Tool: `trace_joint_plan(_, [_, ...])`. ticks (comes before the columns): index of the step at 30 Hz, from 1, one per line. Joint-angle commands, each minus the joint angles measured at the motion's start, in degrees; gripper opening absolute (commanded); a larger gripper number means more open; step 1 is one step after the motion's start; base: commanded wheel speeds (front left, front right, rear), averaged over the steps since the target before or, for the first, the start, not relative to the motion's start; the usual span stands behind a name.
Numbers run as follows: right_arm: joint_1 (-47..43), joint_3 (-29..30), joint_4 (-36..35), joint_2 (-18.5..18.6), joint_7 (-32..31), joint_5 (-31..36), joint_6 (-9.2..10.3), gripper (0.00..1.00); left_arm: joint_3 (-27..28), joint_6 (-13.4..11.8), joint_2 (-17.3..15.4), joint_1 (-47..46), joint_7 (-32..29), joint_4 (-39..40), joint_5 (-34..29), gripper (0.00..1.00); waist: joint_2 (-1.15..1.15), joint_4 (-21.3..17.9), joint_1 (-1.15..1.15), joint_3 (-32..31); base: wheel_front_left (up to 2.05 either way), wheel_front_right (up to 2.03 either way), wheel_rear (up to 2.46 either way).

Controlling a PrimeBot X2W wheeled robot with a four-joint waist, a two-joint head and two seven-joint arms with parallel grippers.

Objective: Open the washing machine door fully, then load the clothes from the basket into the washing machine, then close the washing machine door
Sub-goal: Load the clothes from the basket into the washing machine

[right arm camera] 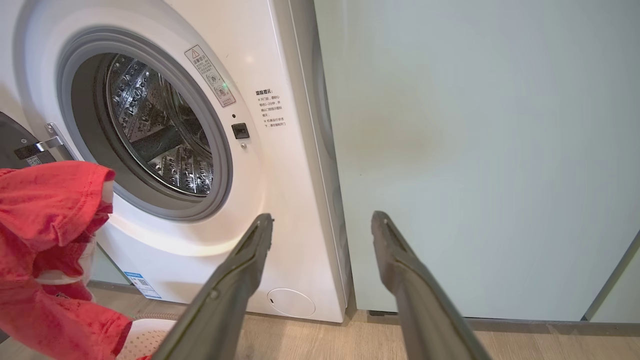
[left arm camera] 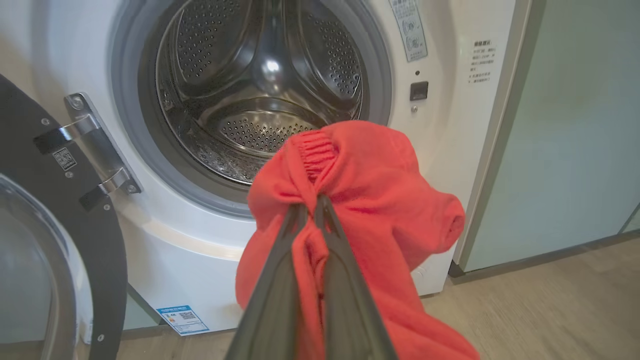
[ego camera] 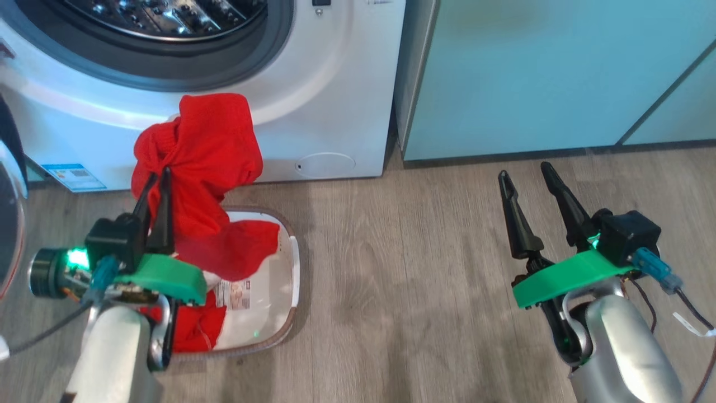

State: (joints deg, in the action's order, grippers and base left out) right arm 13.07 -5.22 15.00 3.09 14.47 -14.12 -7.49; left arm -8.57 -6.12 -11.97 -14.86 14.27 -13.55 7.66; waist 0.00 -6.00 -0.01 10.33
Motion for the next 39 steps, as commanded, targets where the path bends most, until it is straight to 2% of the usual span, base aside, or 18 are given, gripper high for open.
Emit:
trace_joint_plan(1, [0.3,-1.2,-1.5,-0.2,0.5,0.0,0.00,1.00,2.9,0.2,-0.1,-0.5,0.7,3.3,0.2,0.00,0.00,0.1,0.01,-0.8,0.00,0.00,0.00])
trace_joint_plan(3, [-0.1,-1.1,-1.3,-0.2,0.5,0.2,0.00,1.00,4.4,1.2,1.7,1.5,0.7,6.0,0.9,0.00,0.00,0.2,0.01,-1.6,0.00,0.00,0.00])
trace_joint_plan(4, [-0.5,-1.1,-1.2,-0.2,0.5,0.4,0.00,1.00,6.0,2.8,3.3,3.5,0.7,8.0,1.4,0.00,0.00,0.1,0.01,-2.6,0.00,0.00,0.00])
trace_joint_plan(8, [-1.4,-1.1,-0.8,-0.2,0.5,0.7,0.00,1.00,8.7,6.0,6.4,7.5,0.7,10.2,2.4,0.00,0.00,-0.1,0.01,-4.5,0.00,0.00,0.00])
trace_joint_plan(13, [-2.3,-1.1,-0.6,-0.2,0.5,0.9,0.00,1.00,11.7,9.1,8.3,10.4,0.7,10.6,2.6,0.00,0.00,-0.3,0.01,-6.0,0.00,0.00,0.00])
trace_joint_plan(20, [-3.1,-1.3,-0.5,-0.2,0.5,1.1,0.00,1.00,13.3,10.6,9.0,11.7,0.7,10.5,2.8,0.00,0.00,-0.4,0.01,-6.9,0.00,0.00,0.00])
trace_joint_plan(28, [-3.1,-1.5,-0.6,-0.2,0.5,0.8,0.00,1.00,13.6,10.9,9.1,11.4,0.7,10.4,4.2,0.00,0.00,-0.7,0.01,-6.5,0.00,0.00,0.00])
trace_joint_plan(39, [-1.5,-0.8,-2.1,-0.2,0.5,0.9,0.00,1.00,13.5,12.2,9.1,5.7,0.7,10.6,3.7,0.00,0.00,-1.1,0.01,-1.0,0.00,0.00,0.00])
